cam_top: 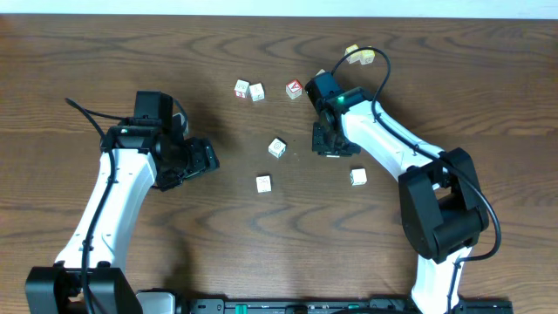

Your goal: Lift 4 blocks

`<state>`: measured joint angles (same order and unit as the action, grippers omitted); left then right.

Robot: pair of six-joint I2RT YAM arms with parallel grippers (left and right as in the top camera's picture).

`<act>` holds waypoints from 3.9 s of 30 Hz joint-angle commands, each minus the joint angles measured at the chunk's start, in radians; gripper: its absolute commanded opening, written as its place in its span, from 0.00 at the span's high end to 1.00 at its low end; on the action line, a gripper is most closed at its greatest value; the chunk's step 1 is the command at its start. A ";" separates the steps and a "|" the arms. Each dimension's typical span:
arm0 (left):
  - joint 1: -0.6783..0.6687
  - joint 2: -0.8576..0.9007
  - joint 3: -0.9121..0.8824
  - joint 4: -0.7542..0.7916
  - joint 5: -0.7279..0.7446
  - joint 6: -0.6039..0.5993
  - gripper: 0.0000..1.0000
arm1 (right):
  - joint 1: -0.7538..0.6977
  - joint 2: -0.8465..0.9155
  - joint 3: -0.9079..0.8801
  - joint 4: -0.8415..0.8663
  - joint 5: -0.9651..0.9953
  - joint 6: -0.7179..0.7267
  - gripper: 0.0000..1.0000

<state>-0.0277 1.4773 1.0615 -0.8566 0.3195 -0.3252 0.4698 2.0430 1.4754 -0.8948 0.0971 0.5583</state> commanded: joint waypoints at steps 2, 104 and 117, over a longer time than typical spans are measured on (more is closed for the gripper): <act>0.004 0.007 -0.013 -0.003 0.002 0.000 0.16 | 0.011 0.017 -0.017 0.038 -0.002 -0.013 0.70; 0.004 0.007 -0.013 0.008 0.002 -0.001 0.16 | 0.148 0.119 0.069 0.133 -0.105 0.136 0.69; 0.004 0.007 -0.013 0.011 0.002 -0.001 0.16 | 0.113 0.119 0.069 0.069 -0.116 0.064 0.68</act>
<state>-0.0277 1.4773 1.0615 -0.8425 0.3195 -0.3248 0.5873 2.1582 1.5520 -0.8204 -0.0265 0.6525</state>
